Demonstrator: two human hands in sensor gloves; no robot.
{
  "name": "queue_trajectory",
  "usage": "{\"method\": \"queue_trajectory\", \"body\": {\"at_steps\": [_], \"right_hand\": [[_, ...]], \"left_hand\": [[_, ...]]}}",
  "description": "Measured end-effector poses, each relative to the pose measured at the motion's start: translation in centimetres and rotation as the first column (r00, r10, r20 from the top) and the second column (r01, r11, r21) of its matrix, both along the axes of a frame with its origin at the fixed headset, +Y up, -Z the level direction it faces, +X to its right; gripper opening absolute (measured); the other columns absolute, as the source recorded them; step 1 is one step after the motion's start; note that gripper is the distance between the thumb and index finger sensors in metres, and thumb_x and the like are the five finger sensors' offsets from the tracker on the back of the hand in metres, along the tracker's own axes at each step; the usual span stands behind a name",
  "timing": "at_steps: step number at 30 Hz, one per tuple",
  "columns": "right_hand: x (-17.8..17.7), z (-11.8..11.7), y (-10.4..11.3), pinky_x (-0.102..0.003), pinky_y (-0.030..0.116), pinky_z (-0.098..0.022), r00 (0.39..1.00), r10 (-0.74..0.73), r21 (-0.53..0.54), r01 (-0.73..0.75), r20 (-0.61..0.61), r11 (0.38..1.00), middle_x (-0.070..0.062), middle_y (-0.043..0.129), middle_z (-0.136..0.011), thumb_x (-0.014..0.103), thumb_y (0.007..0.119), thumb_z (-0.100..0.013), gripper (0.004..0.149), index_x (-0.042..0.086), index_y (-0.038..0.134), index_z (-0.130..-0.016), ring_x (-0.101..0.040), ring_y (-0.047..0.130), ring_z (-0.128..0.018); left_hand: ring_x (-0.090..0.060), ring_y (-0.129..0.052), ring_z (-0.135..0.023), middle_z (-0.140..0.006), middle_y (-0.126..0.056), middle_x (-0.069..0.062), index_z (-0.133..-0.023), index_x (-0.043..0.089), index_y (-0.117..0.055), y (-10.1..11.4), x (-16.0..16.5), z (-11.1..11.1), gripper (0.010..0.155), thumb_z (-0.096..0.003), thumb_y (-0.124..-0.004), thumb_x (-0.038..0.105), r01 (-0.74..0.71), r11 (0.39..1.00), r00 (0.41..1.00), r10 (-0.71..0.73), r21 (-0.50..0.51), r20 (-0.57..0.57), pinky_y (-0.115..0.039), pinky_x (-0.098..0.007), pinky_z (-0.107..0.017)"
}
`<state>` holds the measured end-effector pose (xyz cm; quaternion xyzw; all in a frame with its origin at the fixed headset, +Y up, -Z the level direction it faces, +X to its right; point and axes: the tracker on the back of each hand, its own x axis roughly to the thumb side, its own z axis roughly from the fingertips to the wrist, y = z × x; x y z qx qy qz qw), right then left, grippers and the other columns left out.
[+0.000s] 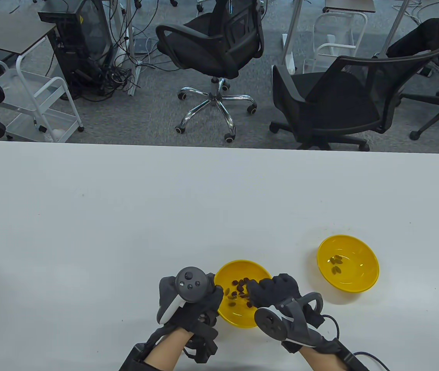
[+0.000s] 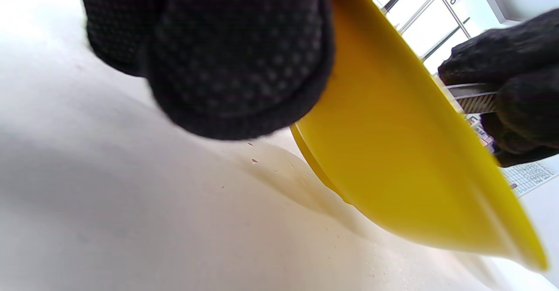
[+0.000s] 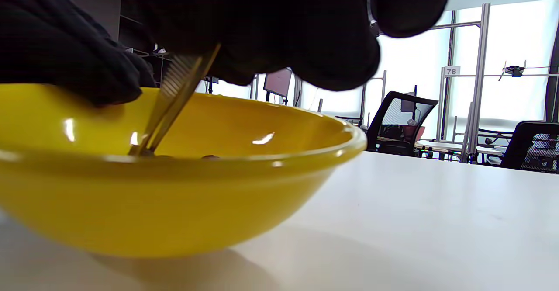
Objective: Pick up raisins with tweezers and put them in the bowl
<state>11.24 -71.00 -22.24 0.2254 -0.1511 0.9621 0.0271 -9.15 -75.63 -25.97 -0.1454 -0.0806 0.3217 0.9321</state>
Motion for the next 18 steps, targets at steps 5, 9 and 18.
{"method": "queue_trajectory", "body": {"at_steps": [5,9,18], "right_hand": [[0.4,-0.1,0.4,-0.055,0.07,-0.059,1.0,-0.018,0.014,0.018,0.014,1.0,-0.002,0.091,-0.063,0.032,0.079,-0.04,0.042,0.016,0.093,-0.077,-0.017,0.097,-0.047],[0.6,-0.1,0.6,-0.055,0.07,-0.059,0.999,-0.027,0.02,0.027,0.021,0.999,-0.002,0.091,-0.063,0.032,0.079,-0.04,0.042,0.016,0.093,-0.077,-0.017,0.097,-0.047],[1.4,-0.2,1.4,-0.055,0.07,-0.059,0.997,-0.062,0.036,0.06,0.045,0.998,-0.002,0.091,-0.063,0.032,0.08,-0.04,0.042,0.016,0.093,-0.077,-0.018,0.097,-0.047]], "left_hand": [[-0.005,-0.105,-0.016,-0.044,-0.104,-0.008,-0.095,-0.008,-0.06,0.1,-0.1,0.0,0.056,-0.0551,-0.06,0.032,-0.001,1.0,1.0,0.001,0.001,-0.006,-0.088,-0.043,-0.043],[-0.005,-0.105,-0.016,-0.044,-0.104,-0.008,-0.095,-0.008,-0.06,0.1,-0.2,0.0,0.056,-0.0551,-0.06,0.032,-0.001,1.0,1.0,0.001,0.003,-0.009,-0.088,-0.042,-0.043],[-0.005,-0.105,-0.016,-0.044,-0.104,-0.008,-0.095,-0.008,-0.06,0.2,-0.5,-0.1,0.056,-0.0551,-0.06,0.032,-0.005,1.0,1.0,0.005,0.004,-0.019,-0.088,-0.042,-0.043]]}}
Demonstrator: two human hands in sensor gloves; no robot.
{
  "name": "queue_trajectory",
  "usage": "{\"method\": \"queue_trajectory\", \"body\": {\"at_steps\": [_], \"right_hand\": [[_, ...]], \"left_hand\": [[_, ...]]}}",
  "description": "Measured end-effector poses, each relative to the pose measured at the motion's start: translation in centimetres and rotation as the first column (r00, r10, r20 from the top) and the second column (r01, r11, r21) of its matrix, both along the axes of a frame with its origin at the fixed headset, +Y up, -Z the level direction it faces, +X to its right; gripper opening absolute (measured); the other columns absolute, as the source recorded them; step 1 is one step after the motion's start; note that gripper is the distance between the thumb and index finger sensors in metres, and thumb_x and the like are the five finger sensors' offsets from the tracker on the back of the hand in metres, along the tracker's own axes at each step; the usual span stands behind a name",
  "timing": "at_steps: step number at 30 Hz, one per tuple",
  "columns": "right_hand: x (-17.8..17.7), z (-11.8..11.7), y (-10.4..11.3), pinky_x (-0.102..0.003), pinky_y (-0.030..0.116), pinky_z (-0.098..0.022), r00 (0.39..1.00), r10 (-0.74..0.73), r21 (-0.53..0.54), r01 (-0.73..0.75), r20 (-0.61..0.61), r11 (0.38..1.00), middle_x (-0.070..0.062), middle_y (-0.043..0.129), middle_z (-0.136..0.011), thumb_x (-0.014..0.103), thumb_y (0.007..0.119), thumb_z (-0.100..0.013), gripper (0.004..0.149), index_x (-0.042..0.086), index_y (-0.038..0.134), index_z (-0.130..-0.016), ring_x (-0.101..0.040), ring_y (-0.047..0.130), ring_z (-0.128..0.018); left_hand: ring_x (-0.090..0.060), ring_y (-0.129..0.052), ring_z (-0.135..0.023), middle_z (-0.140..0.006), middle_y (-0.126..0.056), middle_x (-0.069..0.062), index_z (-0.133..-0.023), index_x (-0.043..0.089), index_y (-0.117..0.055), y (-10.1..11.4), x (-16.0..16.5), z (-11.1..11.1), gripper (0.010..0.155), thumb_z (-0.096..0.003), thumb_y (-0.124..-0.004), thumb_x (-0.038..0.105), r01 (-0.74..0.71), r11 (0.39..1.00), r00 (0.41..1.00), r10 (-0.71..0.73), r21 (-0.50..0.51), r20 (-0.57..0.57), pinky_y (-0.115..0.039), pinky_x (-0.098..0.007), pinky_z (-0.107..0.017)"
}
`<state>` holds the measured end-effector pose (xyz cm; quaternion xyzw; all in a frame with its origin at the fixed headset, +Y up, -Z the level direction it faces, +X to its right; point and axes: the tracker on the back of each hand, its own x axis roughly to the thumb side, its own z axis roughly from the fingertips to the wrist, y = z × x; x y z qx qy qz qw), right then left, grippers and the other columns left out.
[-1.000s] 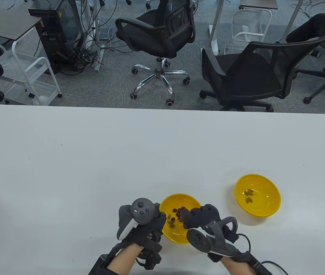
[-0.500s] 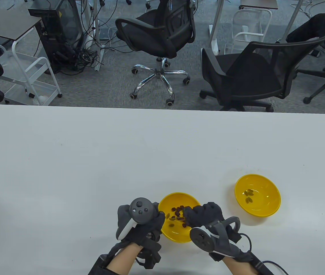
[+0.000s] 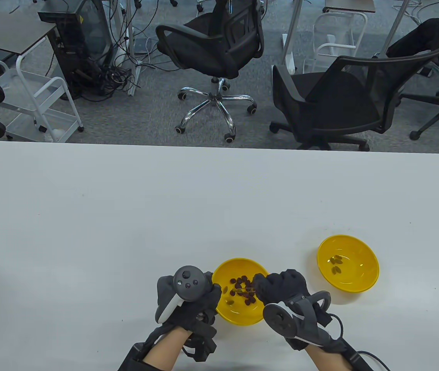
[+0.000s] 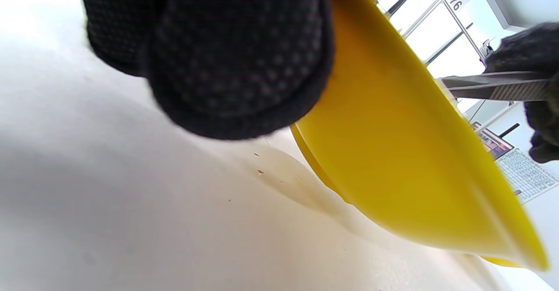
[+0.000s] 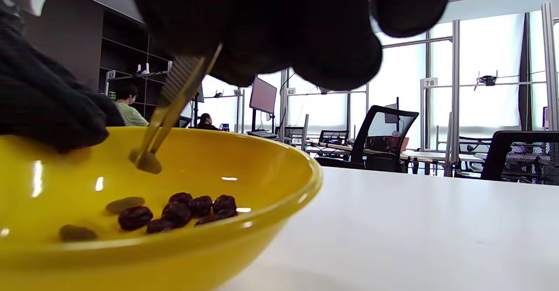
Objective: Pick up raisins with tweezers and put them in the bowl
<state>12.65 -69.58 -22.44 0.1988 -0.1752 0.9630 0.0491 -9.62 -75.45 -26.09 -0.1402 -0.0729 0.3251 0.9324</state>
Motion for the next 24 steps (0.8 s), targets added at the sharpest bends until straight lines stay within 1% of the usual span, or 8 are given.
{"method": "queue_trajectory", "body": {"at_steps": [5,10,13,17,20,21,22,24], "right_hand": [[1.9,-0.5,1.3,-0.055,0.069,-0.059,0.996,-0.058,0.032,0.056,0.074,0.998,-0.002,0.091,-0.063,0.032,0.08,-0.04,0.042,0.016,0.093,-0.077,-0.018,0.097,-0.047],[6.0,-1.8,2.3,-0.055,0.069,-0.06,0.96,-0.148,0.07,0.135,0.236,0.988,-0.003,0.091,-0.063,0.031,0.08,-0.04,0.042,0.015,0.093,-0.077,-0.018,0.096,-0.047],[9.2,-2.7,2.4,-0.055,0.069,-0.06,0.916,-0.161,0.095,0.135,0.367,0.986,-0.003,0.091,-0.063,0.031,0.08,-0.041,0.042,0.015,0.093,-0.077,-0.018,0.096,-0.047],[13.2,-3.5,2.0,-0.055,0.069,-0.06,0.833,-0.146,0.089,0.117,0.534,0.989,-0.003,0.091,-0.064,0.031,0.08,-0.041,0.042,0.015,0.093,-0.078,-0.019,0.096,-0.047],[15.0,-3.9,1.5,-0.056,0.068,-0.059,0.778,-0.158,0.067,0.148,0.609,0.987,-0.004,0.091,-0.064,0.03,0.08,-0.041,0.042,0.014,0.093,-0.078,-0.019,0.096,-0.047],[15.5,-4.1,1.3,-0.056,0.068,-0.059,0.758,-0.14,0.038,0.15,0.637,0.988,-0.004,0.091,-0.064,0.03,0.08,-0.041,0.042,0.014,0.093,-0.078,-0.019,0.096,-0.047],[15.8,-4.2,1.1,-0.056,0.068,-0.06,0.749,-0.128,0.027,0.146,0.65,0.989,-0.004,0.091,-0.064,0.03,0.08,-0.041,0.042,0.014,0.093,-0.078,-0.019,0.096,-0.047],[16.2,-4.6,0.5,-0.056,0.068,-0.06,0.73,-0.083,-0.01,0.122,0.678,0.992,-0.004,0.091,-0.064,0.03,0.08,-0.041,0.042,0.014,0.093,-0.078,-0.019,0.096,-0.048]], "left_hand": [[-0.007,-0.105,-0.016,-0.044,-0.104,-0.008,-0.095,-0.008,-0.06,0.0,-0.2,-0.1,0.056,-0.0551,-0.06,0.032,-0.006,1.0,1.0,0.005,-0.002,-0.009,-0.088,-0.043,-0.043],[-0.005,-0.105,-0.016,-0.044,-0.104,-0.008,-0.095,-0.008,-0.06,0.0,-0.4,-0.1,0.056,-0.0551,-0.06,0.032,-0.005,1.0,1.0,0.005,-0.002,-0.012,-0.088,-0.042,-0.043],[-0.005,-0.105,-0.017,-0.044,-0.104,-0.008,-0.095,-0.008,-0.06,0.0,-0.4,-0.1,0.056,-0.0551,-0.06,0.032,-0.005,1.0,1.0,0.005,-0.003,-0.012,-0.088,-0.042,-0.043],[-0.005,-0.105,-0.017,-0.044,-0.104,-0.008,-0.095,-0.008,-0.06,0.0,-0.4,-0.1,0.056,-0.0551,-0.06,0.032,-0.005,1.0,1.0,0.005,-0.006,-0.01,-0.088,-0.042,-0.043],[-0.005,-0.105,-0.017,-0.044,-0.104,-0.008,-0.095,-0.008,-0.06,0.0,-0.4,-0.1,0.056,-0.0551,-0.06,0.032,-0.003,1.0,1.0,0.003,-0.007,-0.008,-0.088,-0.042,-0.043],[-0.007,-0.105,-0.017,-0.044,-0.104,-0.008,-0.095,-0.008,-0.06,0.0,-0.4,-0.1,0.056,-0.0551,-0.06,0.032,-0.002,1.0,1.0,0.002,-0.007,-0.009,-0.088,-0.042,-0.043],[-0.005,-0.105,-0.017,-0.044,-0.104,-0.008,-0.095,-0.008,-0.06,0.0,-0.4,-0.1,0.056,-0.0551,-0.06,0.032,-0.002,1.0,1.0,0.002,-0.008,-0.009,-0.088,-0.042,-0.043],[-0.007,-0.105,-0.016,-0.044,-0.104,-0.008,-0.095,-0.008,-0.06,0.0,-0.4,-0.1,0.056,-0.0551,-0.06,0.032,-0.002,1.0,1.0,0.002,-0.008,-0.009,-0.088,-0.042,-0.043]]}}
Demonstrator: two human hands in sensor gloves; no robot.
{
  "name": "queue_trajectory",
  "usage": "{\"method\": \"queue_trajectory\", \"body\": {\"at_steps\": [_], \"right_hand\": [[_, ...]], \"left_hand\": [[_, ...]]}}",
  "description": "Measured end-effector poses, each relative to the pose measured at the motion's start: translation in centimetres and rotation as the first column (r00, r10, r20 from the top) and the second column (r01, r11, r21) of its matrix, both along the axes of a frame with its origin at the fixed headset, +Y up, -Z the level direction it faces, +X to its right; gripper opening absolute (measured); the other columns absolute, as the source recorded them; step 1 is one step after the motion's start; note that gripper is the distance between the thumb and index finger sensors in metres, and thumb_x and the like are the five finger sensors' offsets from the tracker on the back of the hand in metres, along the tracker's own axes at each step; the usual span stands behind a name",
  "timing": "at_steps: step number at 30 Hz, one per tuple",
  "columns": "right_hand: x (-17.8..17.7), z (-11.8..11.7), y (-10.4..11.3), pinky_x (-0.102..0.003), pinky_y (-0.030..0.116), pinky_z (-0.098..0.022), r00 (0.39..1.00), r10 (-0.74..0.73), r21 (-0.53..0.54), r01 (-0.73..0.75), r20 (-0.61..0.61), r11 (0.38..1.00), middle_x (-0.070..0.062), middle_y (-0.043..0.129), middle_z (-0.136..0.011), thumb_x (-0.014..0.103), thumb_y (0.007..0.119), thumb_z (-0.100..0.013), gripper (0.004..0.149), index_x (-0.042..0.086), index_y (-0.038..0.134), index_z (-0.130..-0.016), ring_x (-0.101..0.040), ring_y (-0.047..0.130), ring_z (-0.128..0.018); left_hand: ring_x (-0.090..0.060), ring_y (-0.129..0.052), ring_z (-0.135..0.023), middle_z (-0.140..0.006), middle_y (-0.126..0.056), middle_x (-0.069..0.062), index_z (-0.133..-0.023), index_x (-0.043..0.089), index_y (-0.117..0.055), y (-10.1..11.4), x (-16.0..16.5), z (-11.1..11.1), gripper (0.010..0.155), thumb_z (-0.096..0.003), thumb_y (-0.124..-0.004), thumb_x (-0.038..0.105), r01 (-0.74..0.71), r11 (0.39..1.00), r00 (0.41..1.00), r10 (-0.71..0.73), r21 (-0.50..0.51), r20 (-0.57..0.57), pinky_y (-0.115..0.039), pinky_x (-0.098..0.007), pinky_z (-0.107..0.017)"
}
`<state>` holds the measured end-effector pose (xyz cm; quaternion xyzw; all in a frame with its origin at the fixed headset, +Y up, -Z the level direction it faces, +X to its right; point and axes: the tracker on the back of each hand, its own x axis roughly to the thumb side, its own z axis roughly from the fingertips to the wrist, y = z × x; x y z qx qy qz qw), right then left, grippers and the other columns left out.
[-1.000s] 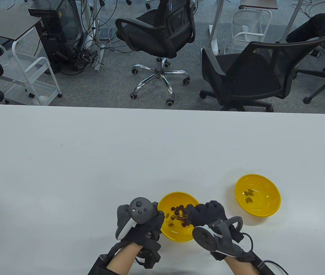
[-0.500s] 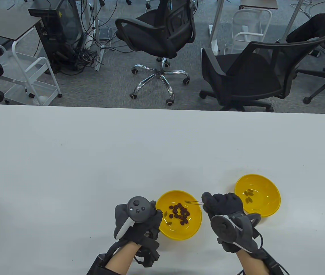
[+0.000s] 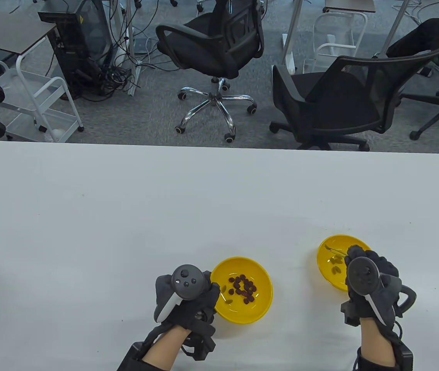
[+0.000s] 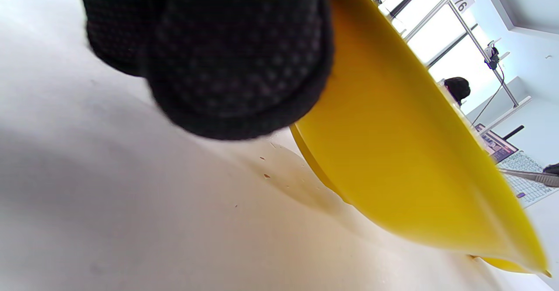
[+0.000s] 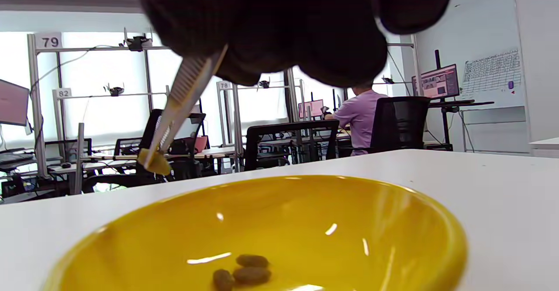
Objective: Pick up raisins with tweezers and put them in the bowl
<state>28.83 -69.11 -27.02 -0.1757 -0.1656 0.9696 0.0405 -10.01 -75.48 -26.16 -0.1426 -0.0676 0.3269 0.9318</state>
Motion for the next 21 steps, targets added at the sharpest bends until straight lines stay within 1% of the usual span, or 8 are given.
{"method": "queue_trajectory", "body": {"at_steps": [1,2,7,11,14,15,18,21], "right_hand": [[0.1,-0.1,-0.2,-0.056,0.068,-0.06,1.0,0.007,-0.02,-0.007,0.008,1.0,-0.004,0.091,-0.064,0.03,0.08,-0.041,0.042,0.014,0.093,-0.078,-0.02,0.096,-0.047],[0.1,-0.3,-0.5,-0.056,0.068,-0.06,1.0,0.019,-0.042,-0.018,0.01,0.999,-0.004,0.091,-0.064,0.03,0.08,-0.041,0.042,0.015,0.093,-0.078,-0.019,0.096,-0.048],[-0.1,-1.0,-1.4,-0.056,0.068,-0.06,0.998,0.061,-0.14,-0.058,0.018,0.989,-0.003,0.091,-0.065,0.031,0.08,-0.041,0.042,0.014,0.093,-0.079,-0.019,0.096,-0.048],[-0.2,-1.0,-1.4,-0.056,0.068,-0.06,0.998,0.061,-0.163,-0.058,0.017,0.985,-0.004,0.091,-0.065,0.03,0.08,-0.042,0.043,0.014,0.093,-0.079,-0.02,0.096,-0.049],[-0.2,-1.1,-1.4,-0.056,0.068,-0.06,0.998,0.066,-0.163,-0.062,0.016,0.985,-0.004,0.091,-0.065,0.03,0.08,-0.042,0.043,0.014,0.093,-0.079,-0.02,0.096,-0.049],[-0.2,-1.0,-1.4,-0.056,0.068,-0.06,0.998,0.067,-0.151,-0.063,0.021,0.987,-0.004,0.09,-0.065,0.03,0.08,-0.042,0.043,0.014,0.093,-0.08,-0.02,0.096,-0.049],[-0.3,-0.8,-1.0,-0.056,0.068,-0.06,0.998,0.055,-0.108,-0.054,0.011,0.993,-0.004,0.09,-0.065,0.031,0.08,-0.042,0.044,0.014,0.092,-0.08,-0.02,0.096,-0.049],[-1.0,-0.3,-0.3,-0.056,0.068,-0.059,0.999,0.027,-0.057,-0.029,-0.036,0.998,-0.004,0.09,-0.065,0.031,0.079,-0.042,0.044,0.013,0.091,-0.081,-0.019,0.096,-0.049]], "left_hand": [[-0.005,-0.105,-0.016,-0.044,-0.104,-0.008,-0.095,-0.008,-0.06,0.0,0.0,0.0,0.056,-0.0551,-0.06,0.032,0.0,1.0,1.0,0.0,0.0,0.0,-0.088,-0.042,-0.043],[-0.007,-0.105,-0.017,-0.044,-0.104,-0.008,-0.095,-0.008,-0.06,0.0,0.0,0.0,0.056,-0.0551,-0.06,0.032,0.0,1.0,1.0,0.0,0.001,0.0,-0.088,-0.043,-0.043],[-0.007,-0.105,-0.016,-0.044,-0.104,-0.008,-0.095,-0.008,-0.06,0.0,0.0,0.0,0.056,-0.055,-0.06,0.032,0.0,1.0,1.0,0.0,0.002,0.0,-0.088,-0.043,-0.043],[-0.007,-0.105,-0.016,-0.044,-0.104,-0.008,-0.095,-0.008,-0.06,0.0,0.1,0.0,0.056,-0.055,-0.06,0.032,0.001,1.0,1.0,-0.001,0.001,0.0,-0.088,-0.043,-0.043],[-0.005,-0.105,-0.016,-0.044,-0.104,-0.008,-0.095,-0.008,-0.06,0.0,0.1,0.0,0.056,-0.055,-0.06,0.032,0.002,1.0,1.0,-0.002,0.001,0.001,-0.088,-0.042,-0.043],[-0.007,-0.105,-0.016,-0.044,-0.104,-0.008,-0.095,-0.008,-0.06,0.0,0.2,0.0,0.056,-0.0551,-0.06,0.032,0.003,1.0,1.0,-0.003,0.001,0.001,-0.088,-0.042,-0.043],[-0.005,-0.105,-0.017,-0.044,-0.104,-0.008,-0.095,-0.008,-0.06,0.0,0.2,0.0,0.056,-0.0551,-0.06,0.032,0.002,1.0,1.0,-0.002,0.002,0.002,-0.088,-0.042,-0.043],[-0.005,-0.105,-0.017,-0.044,-0.104,-0.008,-0.095,-0.008,-0.06,0.0,0.2,0.0,0.056,-0.0551,-0.06,0.032,0.002,1.0,1.0,-0.002,0.002,0.001,-0.088,-0.042,-0.043]]}}
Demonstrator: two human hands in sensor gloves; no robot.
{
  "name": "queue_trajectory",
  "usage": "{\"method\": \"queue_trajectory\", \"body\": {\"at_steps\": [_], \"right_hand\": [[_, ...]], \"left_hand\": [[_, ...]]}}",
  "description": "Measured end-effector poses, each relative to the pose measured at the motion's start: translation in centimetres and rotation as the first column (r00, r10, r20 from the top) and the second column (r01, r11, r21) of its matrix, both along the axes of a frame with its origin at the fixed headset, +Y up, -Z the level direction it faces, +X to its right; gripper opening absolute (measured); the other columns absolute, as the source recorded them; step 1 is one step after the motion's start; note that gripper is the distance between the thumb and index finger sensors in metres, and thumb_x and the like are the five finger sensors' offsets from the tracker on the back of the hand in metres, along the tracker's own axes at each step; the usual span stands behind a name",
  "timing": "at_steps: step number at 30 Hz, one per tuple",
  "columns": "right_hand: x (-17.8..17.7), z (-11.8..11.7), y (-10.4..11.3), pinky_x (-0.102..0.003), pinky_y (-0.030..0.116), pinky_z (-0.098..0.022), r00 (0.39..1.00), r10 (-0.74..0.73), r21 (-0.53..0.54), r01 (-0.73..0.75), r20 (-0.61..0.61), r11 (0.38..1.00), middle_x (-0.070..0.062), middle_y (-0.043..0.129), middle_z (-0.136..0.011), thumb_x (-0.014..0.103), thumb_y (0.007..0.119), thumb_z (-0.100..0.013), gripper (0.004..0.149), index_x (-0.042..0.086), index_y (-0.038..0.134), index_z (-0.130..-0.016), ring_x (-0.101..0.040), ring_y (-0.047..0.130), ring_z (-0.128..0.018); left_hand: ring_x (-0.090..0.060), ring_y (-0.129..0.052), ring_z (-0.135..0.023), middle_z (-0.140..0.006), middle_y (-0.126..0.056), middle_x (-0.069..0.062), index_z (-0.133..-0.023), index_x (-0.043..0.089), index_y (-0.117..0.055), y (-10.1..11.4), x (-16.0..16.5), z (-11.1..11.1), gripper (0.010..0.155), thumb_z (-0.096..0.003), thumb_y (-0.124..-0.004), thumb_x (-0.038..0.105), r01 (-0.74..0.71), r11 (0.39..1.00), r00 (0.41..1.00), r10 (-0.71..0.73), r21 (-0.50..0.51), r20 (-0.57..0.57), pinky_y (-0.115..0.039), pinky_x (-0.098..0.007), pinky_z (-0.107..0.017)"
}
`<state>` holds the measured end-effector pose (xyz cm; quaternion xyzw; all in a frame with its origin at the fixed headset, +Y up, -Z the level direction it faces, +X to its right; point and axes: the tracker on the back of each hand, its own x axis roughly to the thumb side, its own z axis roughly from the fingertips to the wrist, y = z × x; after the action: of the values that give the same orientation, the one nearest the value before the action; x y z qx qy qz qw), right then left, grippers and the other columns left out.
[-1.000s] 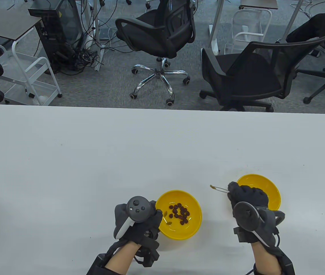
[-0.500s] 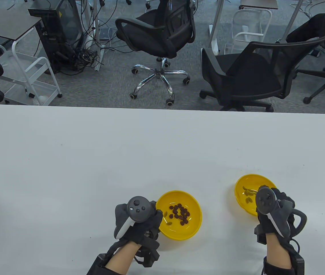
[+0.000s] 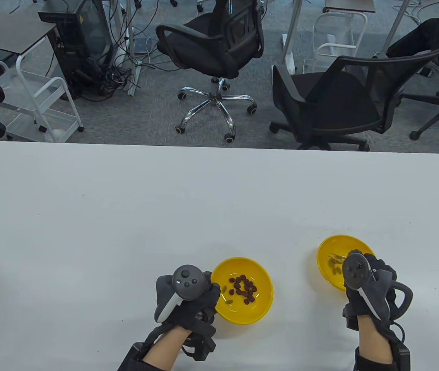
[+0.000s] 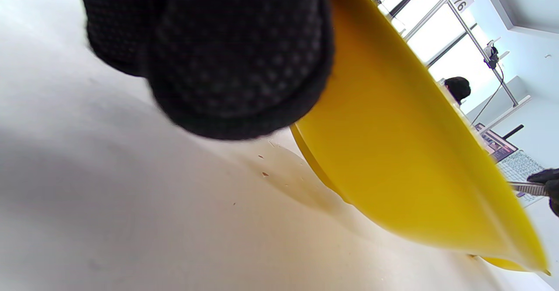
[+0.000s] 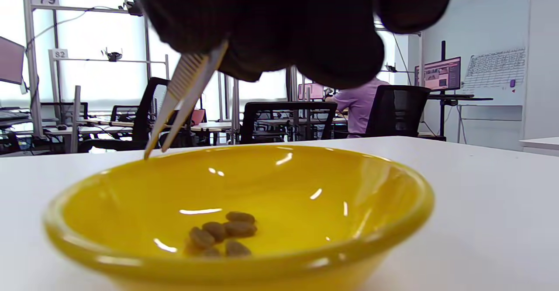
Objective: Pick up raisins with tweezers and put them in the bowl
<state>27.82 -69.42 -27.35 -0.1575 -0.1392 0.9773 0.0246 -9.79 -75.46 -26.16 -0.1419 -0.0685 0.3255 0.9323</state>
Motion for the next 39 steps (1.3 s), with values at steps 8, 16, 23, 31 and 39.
{"method": "queue_trajectory", "body": {"at_steps": [8,16,23,31,39], "right_hand": [[-5.8,1.3,1.2,-0.056,0.068,-0.06,0.923,-0.113,0.06,0.145,-0.369,0.988,-0.004,0.089,-0.066,0.032,0.079,-0.042,0.045,0.013,0.09,-0.082,-0.019,0.096,-0.05],[-13.3,3.3,-0.4,-0.056,0.068,-0.061,0.729,0.032,0.011,-0.033,-0.684,0.999,-0.002,0.089,-0.066,0.034,0.079,-0.042,0.046,0.015,0.089,-0.082,-0.018,0.096,-0.051],[-15.8,4.4,-1.7,-0.056,0.068,-0.061,0.66,0.071,-0.004,-0.112,-0.748,0.994,-0.001,0.091,-0.065,0.035,0.079,-0.041,0.045,0.017,0.091,-0.08,-0.019,0.097,-0.052],[-16.2,4.5,-2.0,-0.056,0.068,-0.061,0.654,0.088,0.002,-0.131,-0.752,0.991,-0.001,0.091,-0.065,0.035,0.08,-0.041,0.044,0.017,0.092,-0.079,-0.019,0.097,-0.051],[-16.2,4.6,-1.9,-0.056,0.068,-0.061,0.645,0.108,0.032,-0.129,-0.757,0.991,-0.001,0.091,-0.064,0.034,0.08,-0.04,0.043,0.018,0.093,-0.078,-0.018,0.097,-0.051]], "left_hand": [[-0.005,-0.105,-0.017,-0.044,-0.104,-0.008,-0.095,-0.008,-0.06,0.0,0.0,0.0,0.056,-0.0551,-0.06,0.032,0.001,1.0,1.0,-0.001,0.002,0.002,-0.088,-0.042,-0.043],[-0.005,-0.105,-0.017,-0.044,-0.104,-0.008,-0.095,-0.008,-0.06,0.0,0.3,0.1,0.056,-0.0551,-0.06,0.032,0.005,1.0,1.0,-0.005,0.002,0.015,-0.088,-0.042,-0.043],[-0.005,-0.105,-0.017,-0.044,-0.104,-0.008,-0.095,-0.008,-0.06,-0.1,0.5,0.2,0.056,-0.0551,-0.06,0.032,0.004,1.0,1.0,-0.004,0.006,0.02,-0.088,-0.043,-0.043],[-0.005,-0.105,-0.017,-0.044,-0.104,-0.008,-0.095,-0.008,-0.06,-0.1,0.7,0.2,0.056,-0.0551,-0.06,0.032,0.005,1.0,1.0,-0.005,0.004,0.03,-0.088,-0.042,-0.043],[-0.005,-0.105,-0.017,-0.044,-0.104,-0.008,-0.095,-0.008,-0.06,-0.1,0.9,0.3,0.056,-0.0552,-0.06,0.032,0.003,1.0,0.999,-0.003,0.006,0.037,-0.088,-0.043,-0.043]]}}
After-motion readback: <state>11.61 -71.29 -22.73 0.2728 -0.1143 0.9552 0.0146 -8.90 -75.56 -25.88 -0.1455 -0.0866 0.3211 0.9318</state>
